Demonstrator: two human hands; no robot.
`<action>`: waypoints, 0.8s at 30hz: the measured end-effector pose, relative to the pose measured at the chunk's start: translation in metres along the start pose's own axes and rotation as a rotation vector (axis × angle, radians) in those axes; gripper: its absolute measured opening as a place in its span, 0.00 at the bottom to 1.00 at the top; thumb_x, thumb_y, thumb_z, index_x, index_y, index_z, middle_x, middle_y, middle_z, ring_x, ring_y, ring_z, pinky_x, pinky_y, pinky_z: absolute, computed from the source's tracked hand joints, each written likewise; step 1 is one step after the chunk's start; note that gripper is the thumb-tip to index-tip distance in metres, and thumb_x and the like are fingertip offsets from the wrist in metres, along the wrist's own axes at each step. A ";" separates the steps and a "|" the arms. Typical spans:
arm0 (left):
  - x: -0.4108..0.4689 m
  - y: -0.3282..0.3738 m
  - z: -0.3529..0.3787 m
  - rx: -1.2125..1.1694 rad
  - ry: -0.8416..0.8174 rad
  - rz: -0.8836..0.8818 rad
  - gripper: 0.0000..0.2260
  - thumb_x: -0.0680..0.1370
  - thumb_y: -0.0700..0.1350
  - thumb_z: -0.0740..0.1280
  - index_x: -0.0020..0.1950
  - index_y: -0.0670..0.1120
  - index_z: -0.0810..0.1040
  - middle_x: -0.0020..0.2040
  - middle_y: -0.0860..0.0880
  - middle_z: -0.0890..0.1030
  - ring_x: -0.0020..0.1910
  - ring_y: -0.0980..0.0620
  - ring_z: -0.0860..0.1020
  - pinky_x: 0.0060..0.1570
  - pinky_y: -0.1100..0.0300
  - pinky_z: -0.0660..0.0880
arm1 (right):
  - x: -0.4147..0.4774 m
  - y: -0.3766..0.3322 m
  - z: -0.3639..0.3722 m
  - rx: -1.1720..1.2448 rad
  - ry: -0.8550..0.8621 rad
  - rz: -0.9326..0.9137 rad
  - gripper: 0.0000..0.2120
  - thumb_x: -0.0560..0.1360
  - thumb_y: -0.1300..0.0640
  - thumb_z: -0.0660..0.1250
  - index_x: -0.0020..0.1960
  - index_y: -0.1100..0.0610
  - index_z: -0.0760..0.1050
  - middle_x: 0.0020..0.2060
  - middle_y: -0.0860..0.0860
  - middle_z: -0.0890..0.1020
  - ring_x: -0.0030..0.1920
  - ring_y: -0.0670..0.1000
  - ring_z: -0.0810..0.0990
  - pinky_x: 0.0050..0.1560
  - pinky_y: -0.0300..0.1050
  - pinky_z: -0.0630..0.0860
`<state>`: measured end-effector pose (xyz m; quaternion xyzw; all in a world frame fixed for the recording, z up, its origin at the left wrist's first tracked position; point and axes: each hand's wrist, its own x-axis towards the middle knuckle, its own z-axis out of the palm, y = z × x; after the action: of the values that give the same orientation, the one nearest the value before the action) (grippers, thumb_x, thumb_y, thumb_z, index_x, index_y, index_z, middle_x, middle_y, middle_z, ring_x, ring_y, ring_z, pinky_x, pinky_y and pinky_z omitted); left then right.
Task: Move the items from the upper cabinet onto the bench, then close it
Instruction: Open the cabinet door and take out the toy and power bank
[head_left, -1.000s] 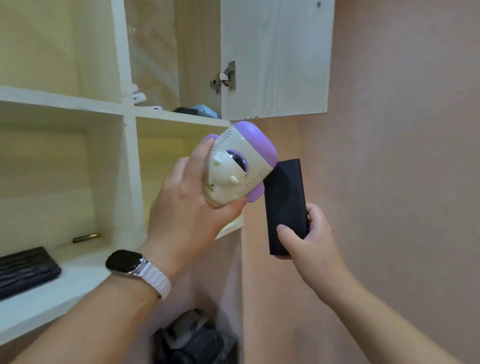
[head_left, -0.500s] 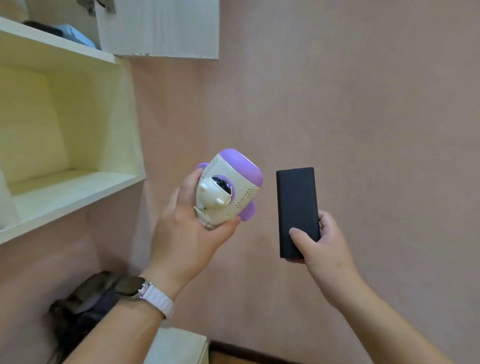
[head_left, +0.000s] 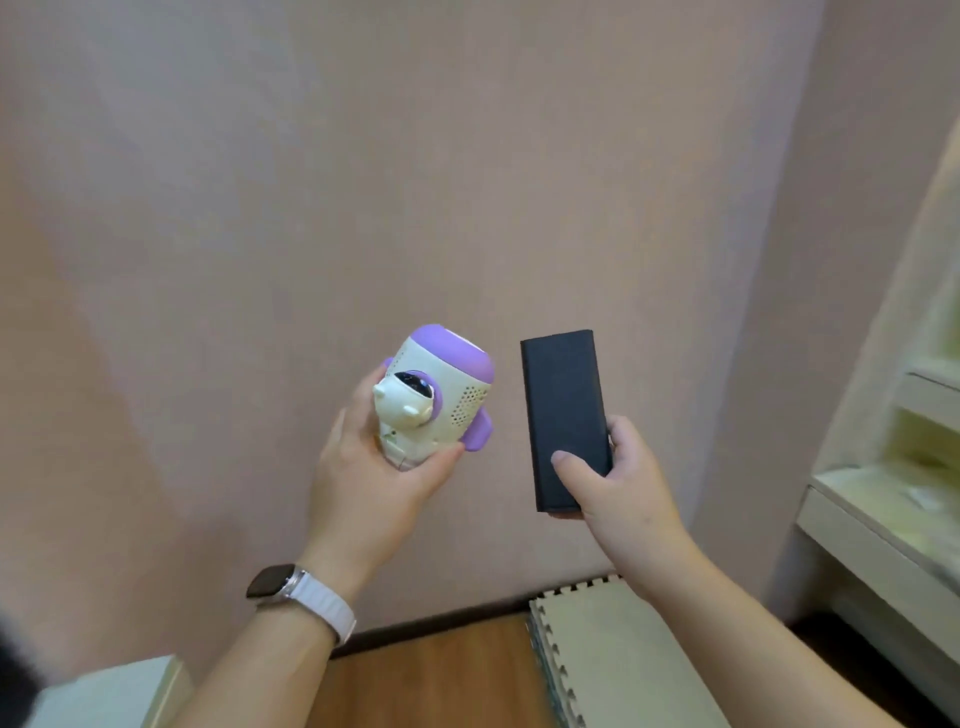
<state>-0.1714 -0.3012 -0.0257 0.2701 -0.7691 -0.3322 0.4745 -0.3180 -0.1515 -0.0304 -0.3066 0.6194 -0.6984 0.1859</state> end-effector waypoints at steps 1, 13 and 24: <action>-0.008 0.009 0.021 -0.027 -0.031 -0.004 0.35 0.63 0.54 0.78 0.67 0.63 0.69 0.58 0.57 0.79 0.57 0.56 0.79 0.53 0.54 0.77 | -0.006 0.002 -0.026 -0.001 0.027 0.005 0.09 0.76 0.64 0.66 0.53 0.54 0.72 0.49 0.53 0.82 0.45 0.52 0.84 0.39 0.50 0.84; -0.081 0.098 0.226 -0.326 -0.397 -0.105 0.21 0.67 0.41 0.79 0.54 0.54 0.75 0.43 0.53 0.84 0.35 0.57 0.81 0.30 0.63 0.76 | -0.074 0.020 -0.253 -0.002 0.387 0.074 0.11 0.77 0.62 0.66 0.54 0.49 0.71 0.50 0.51 0.81 0.47 0.53 0.83 0.39 0.49 0.83; -0.097 0.127 0.390 -0.514 -0.697 -0.220 0.18 0.69 0.44 0.78 0.54 0.53 0.77 0.44 0.54 0.85 0.36 0.53 0.82 0.35 0.51 0.81 | -0.082 0.047 -0.368 -0.147 0.695 0.175 0.11 0.76 0.59 0.67 0.55 0.46 0.71 0.50 0.49 0.81 0.46 0.49 0.83 0.45 0.55 0.83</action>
<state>-0.4997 -0.0512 -0.1099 0.0955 -0.7422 -0.6324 0.2003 -0.5052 0.1701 -0.1090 -0.0096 0.7180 -0.6960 0.0009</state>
